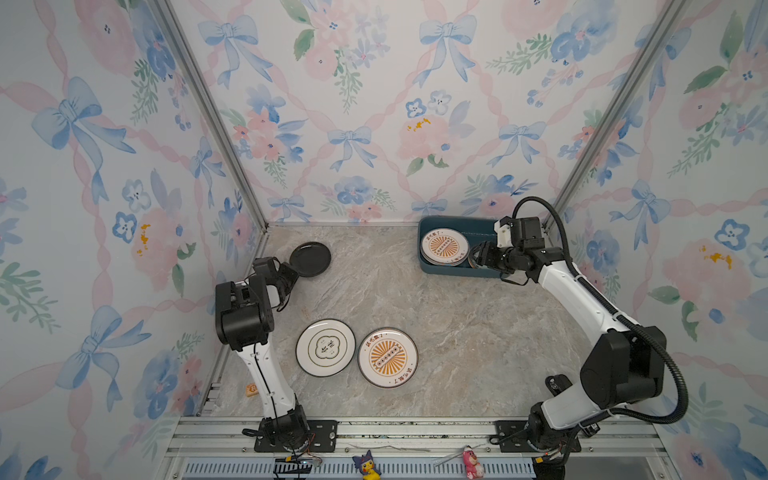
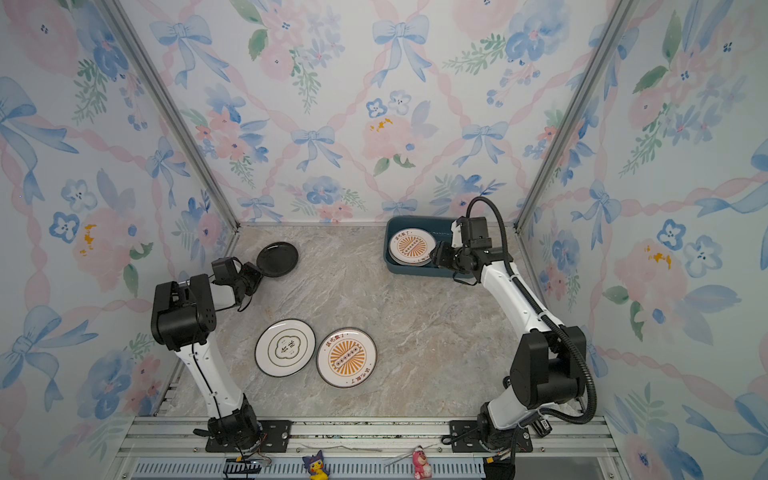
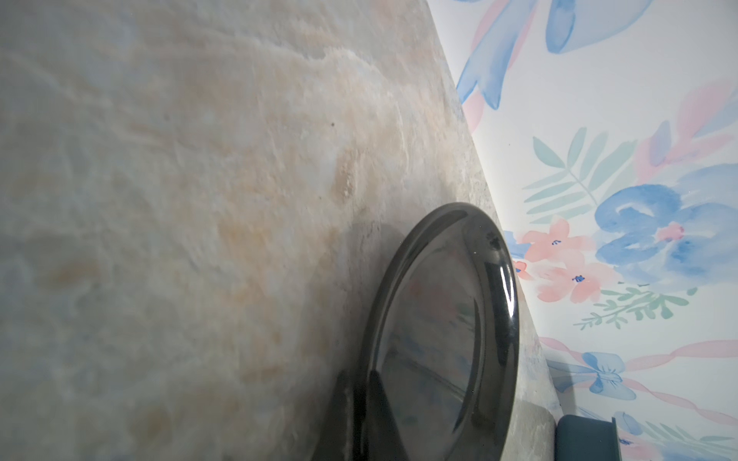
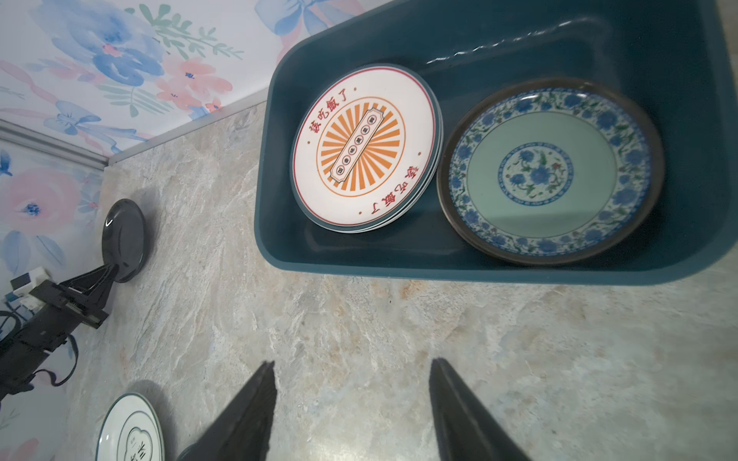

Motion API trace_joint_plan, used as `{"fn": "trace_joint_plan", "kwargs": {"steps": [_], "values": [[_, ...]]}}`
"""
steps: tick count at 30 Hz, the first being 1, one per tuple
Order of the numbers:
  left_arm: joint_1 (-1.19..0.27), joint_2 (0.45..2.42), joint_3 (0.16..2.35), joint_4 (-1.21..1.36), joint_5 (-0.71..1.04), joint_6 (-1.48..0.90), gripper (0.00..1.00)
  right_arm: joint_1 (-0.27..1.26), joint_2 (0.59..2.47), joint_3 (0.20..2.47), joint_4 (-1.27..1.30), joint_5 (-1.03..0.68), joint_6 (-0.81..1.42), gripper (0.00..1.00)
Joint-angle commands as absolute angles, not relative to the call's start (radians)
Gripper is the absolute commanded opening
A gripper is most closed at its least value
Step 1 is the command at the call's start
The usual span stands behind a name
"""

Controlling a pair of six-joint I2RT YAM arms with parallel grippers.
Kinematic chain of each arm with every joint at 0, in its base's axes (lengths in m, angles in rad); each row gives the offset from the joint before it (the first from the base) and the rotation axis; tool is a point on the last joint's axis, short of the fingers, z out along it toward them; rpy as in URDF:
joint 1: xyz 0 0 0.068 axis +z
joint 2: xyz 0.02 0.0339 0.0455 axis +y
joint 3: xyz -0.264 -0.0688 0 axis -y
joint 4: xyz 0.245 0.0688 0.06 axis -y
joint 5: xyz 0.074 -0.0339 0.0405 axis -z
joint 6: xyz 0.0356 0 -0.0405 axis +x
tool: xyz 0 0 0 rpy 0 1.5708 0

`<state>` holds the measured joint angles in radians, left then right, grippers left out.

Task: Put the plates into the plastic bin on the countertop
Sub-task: 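Grasp the black plate edge with the left gripper and tilt it up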

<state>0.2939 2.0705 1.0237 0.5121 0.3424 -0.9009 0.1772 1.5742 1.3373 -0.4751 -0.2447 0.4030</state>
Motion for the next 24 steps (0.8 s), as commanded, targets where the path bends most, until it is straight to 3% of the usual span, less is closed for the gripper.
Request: {"fn": "trace_joint_plan", "kwargs": {"steps": [1, 9, 24], "values": [[0.244, 2.028, 0.952, 0.428, 0.372, -0.864, 0.0, 0.199, 1.533, 1.299, -0.422, -0.376, 0.414, 0.63], [0.092, 1.812, 0.836, 0.473, 0.439, -0.858, 0.0, 0.29, 1.508, 1.266, -0.334, -0.491, 0.428, 0.79], [-0.126, 1.482, 0.689, 0.472, 0.578, -0.868, 0.0, 0.409, 1.599, 1.235, -0.147, -0.598, 0.536, 0.81]]}}
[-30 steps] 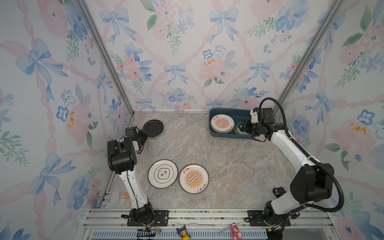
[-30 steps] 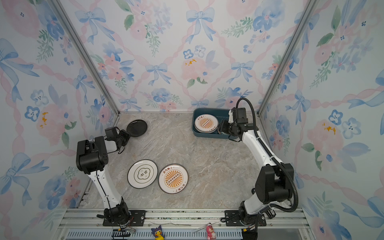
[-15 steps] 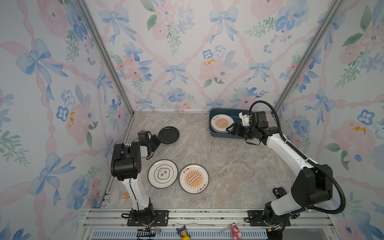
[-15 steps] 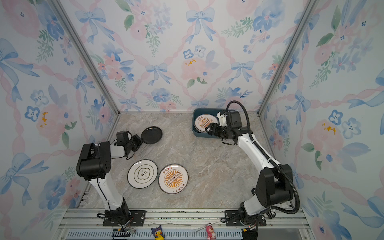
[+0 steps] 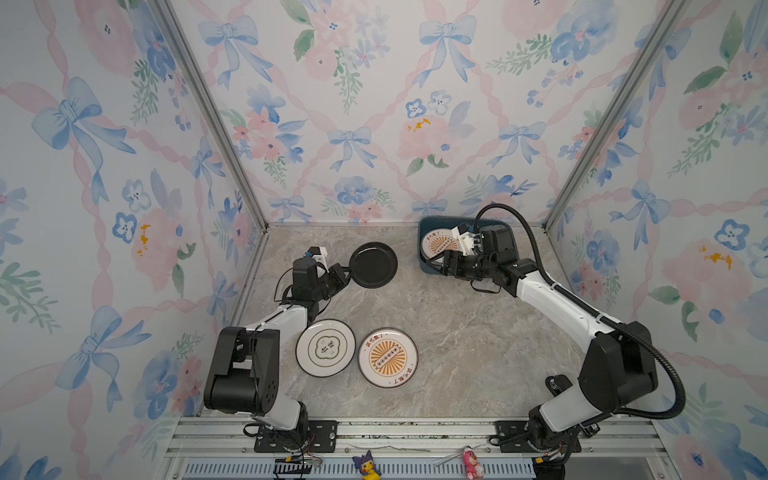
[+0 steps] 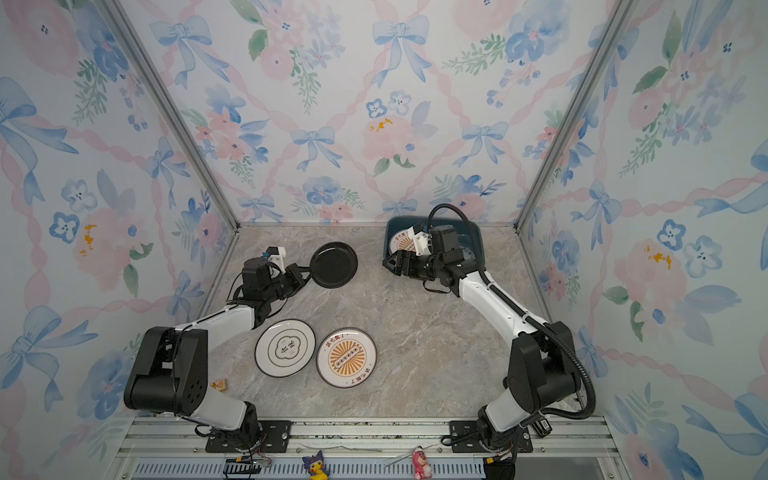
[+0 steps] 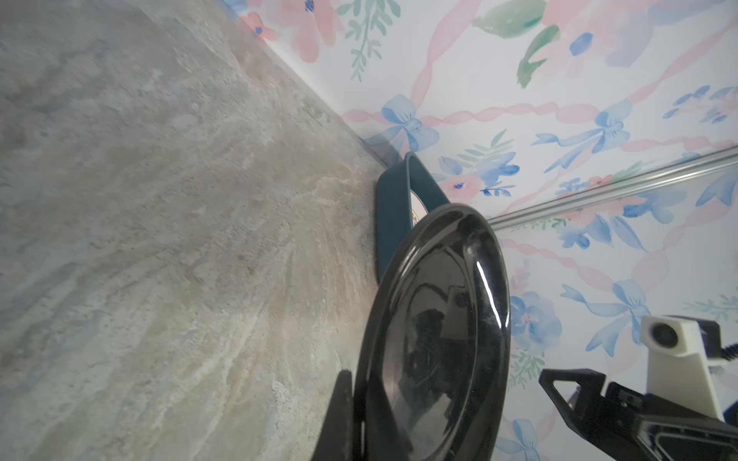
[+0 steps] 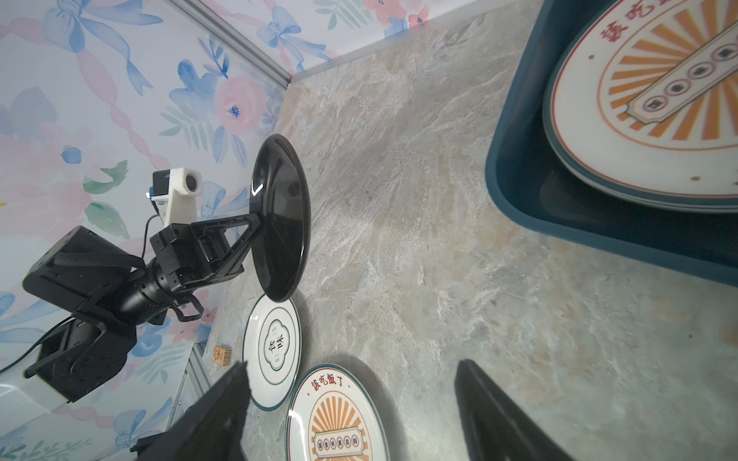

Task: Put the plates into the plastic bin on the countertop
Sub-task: 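Grasp the black plate edge with the left gripper and tilt it up, then hand the upright black plate from the left gripper to the right gripper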

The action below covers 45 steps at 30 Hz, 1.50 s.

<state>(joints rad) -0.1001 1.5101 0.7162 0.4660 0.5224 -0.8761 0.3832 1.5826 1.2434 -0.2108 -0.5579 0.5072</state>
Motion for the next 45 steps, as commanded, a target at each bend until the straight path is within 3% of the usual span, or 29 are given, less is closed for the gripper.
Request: {"fn": "trace_joint_plan", "kwargs": {"steps": [1, 20, 34, 37, 45], "values": [[-0.136, 1.471, 0.68, 0.472, 0.581, -0.868, 0.0, 0.416, 1.603, 1.236, -0.141, -0.602, 0.539, 0.81], [-0.281, 1.416, 0.667, 0.473, 0.554, -0.877, 0.0, 0.475, 1.711, 1.224, -0.025, -0.629, 0.618, 0.75], [-0.307, 1.457, 0.709, 0.472, 0.545, -0.858, 0.0, 0.485, 1.733, 1.223, -0.008, -0.653, 0.664, 0.21], [-0.308, 1.465, 0.714, 0.472, 0.546, -0.857, 0.01, 0.485, 1.728, 1.223, -0.016, -0.655, 0.662, 0.0], [-0.308, 1.46, 0.716, 0.472, 0.543, -0.851, 0.14, 0.485, 1.697, 1.255, -0.117, -0.618, 0.595, 0.0]]}}
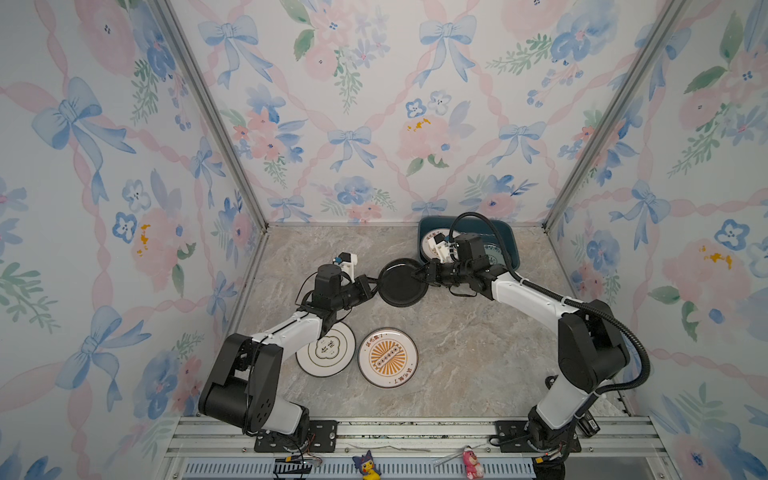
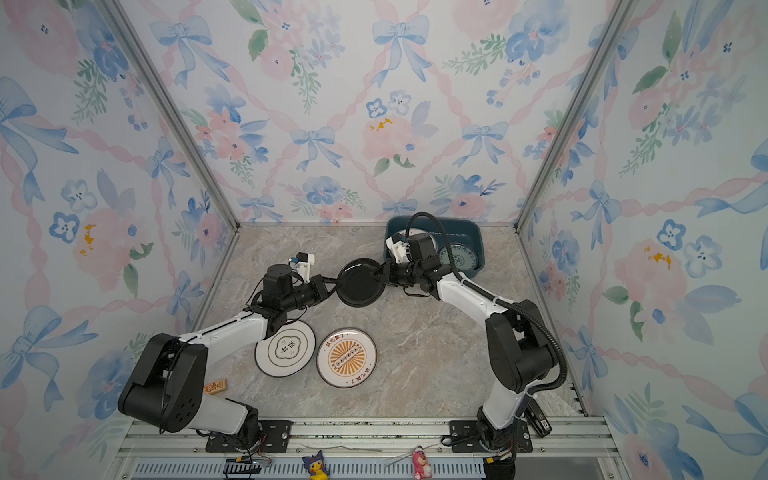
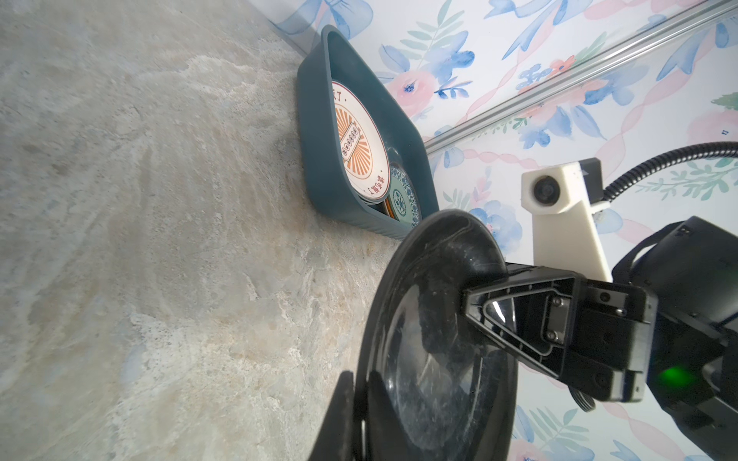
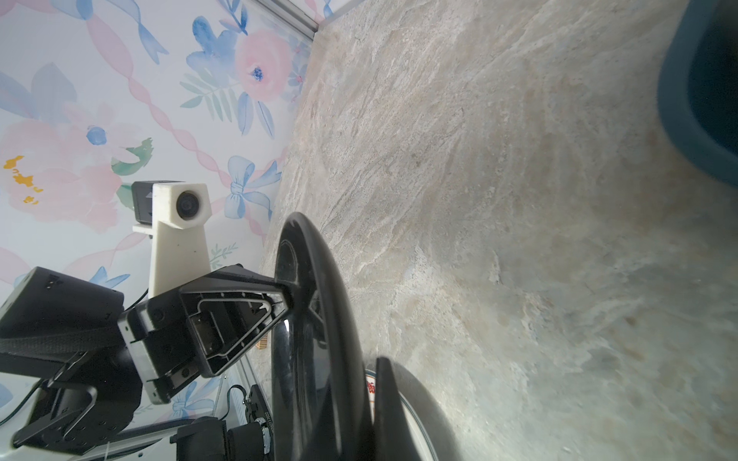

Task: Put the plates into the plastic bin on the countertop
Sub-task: 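Hand the upright black plate from the left gripper to the right gripper, then carry the black plate into the teal bin with the right gripper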

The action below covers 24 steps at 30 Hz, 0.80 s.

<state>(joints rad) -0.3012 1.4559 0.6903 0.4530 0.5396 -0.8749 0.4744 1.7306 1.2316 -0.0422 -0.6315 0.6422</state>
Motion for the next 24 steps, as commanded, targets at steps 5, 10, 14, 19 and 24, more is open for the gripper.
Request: {"fn": "trace_joint_plan", "kwargs": {"steps": [5, 10, 14, 19, 24], "values": [[-0.308, 1.456, 0.713, 0.464, 0.537, -0.843, 0.35, 0.482, 1.669, 1.31, -0.27, -0.531, 0.515, 0.0], [-0.308, 1.449, 0.71, 0.461, 0.534, -0.835, 0.53, 0.448, 1.66, 1.359, -0.384, -0.458, 0.477, 0.0], [-0.308, 1.437, 0.709, 0.451, 0.526, -0.825, 0.81, 0.401, 1.623, 1.393, -0.45, -0.428, 0.46, 0.0], [-0.306, 1.422, 0.708, 0.443, 0.53, -0.812, 0.98, 0.318, 1.609, 1.464, -0.564, -0.326, 0.424, 0.0], [-0.305, 1.381, 0.683, 0.44, 0.521, -0.781, 0.98, 0.2, 1.632, 1.535, -0.635, -0.227, 0.401, 0.0]]}}
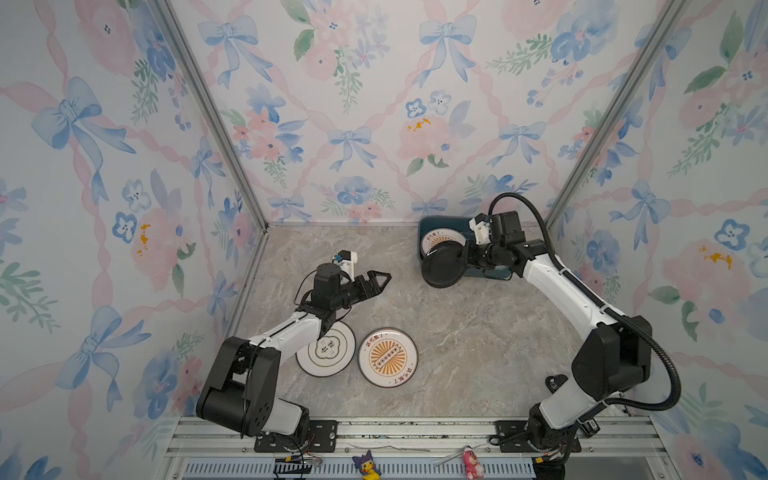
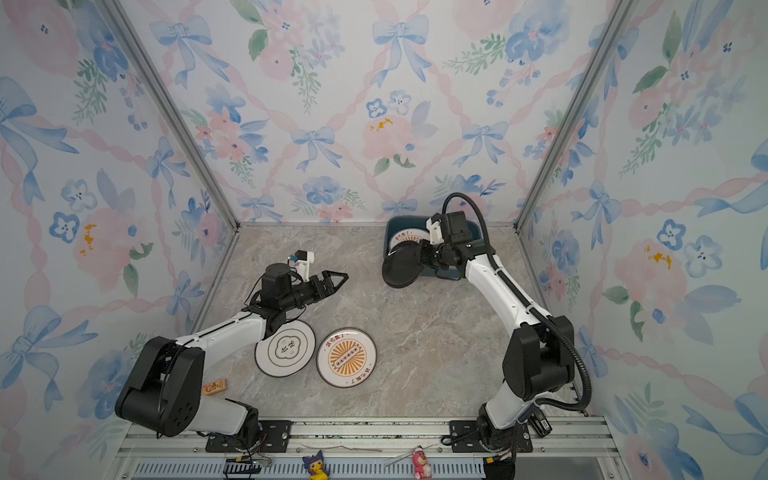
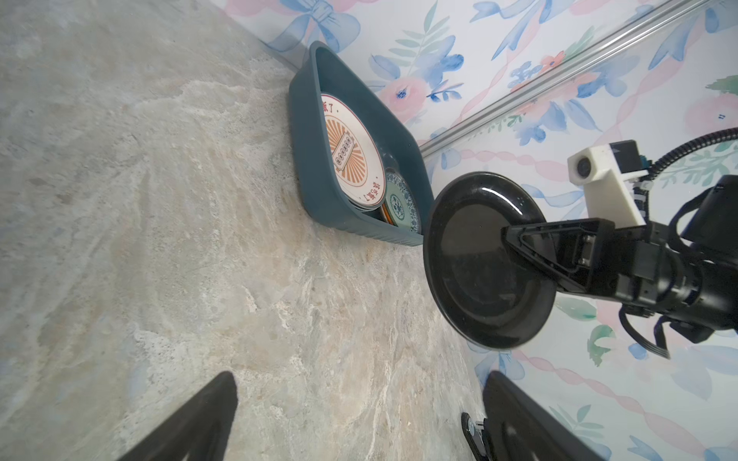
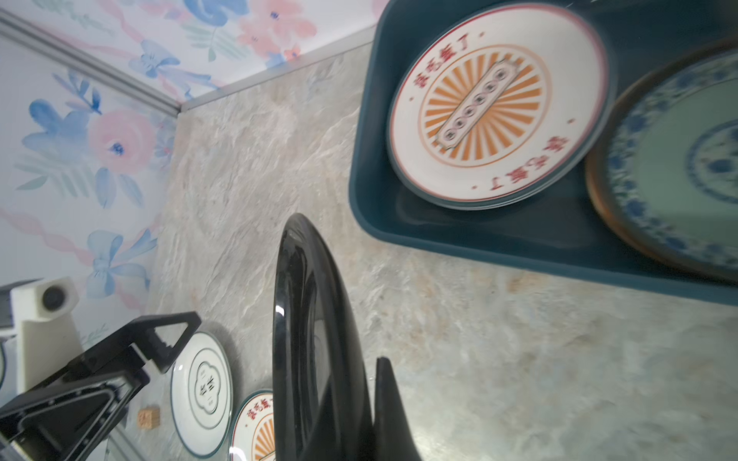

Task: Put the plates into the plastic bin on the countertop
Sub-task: 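Carry the black plate into the teal bin with the right gripper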

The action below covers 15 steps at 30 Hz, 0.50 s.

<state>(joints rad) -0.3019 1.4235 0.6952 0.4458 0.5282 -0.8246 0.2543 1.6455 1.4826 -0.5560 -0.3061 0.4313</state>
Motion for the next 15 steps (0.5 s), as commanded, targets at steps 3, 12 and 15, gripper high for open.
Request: {"fn": "trace_joint_plan", "kwargs": {"steps": [3, 12, 15], "values": [[-0.297, 1.353, 0.665, 0.439, 0.514, -0.768, 0.98, 0.127, 1.669, 1.591, -0.653, -0.201, 0.398, 0.0], [-0.262, 1.345, 0.653, 0.414, 0.548, -0.77, 0.98, -0.012, 1.867, 1.802, -0.701, -0.147, 0.401, 0.0], [-0.251, 1.339, 0.642, 0.404, 0.548, -0.766, 0.98, -0.033, 1.933, 1.852, -0.712, -0.138, 0.399, 0.0]]}}
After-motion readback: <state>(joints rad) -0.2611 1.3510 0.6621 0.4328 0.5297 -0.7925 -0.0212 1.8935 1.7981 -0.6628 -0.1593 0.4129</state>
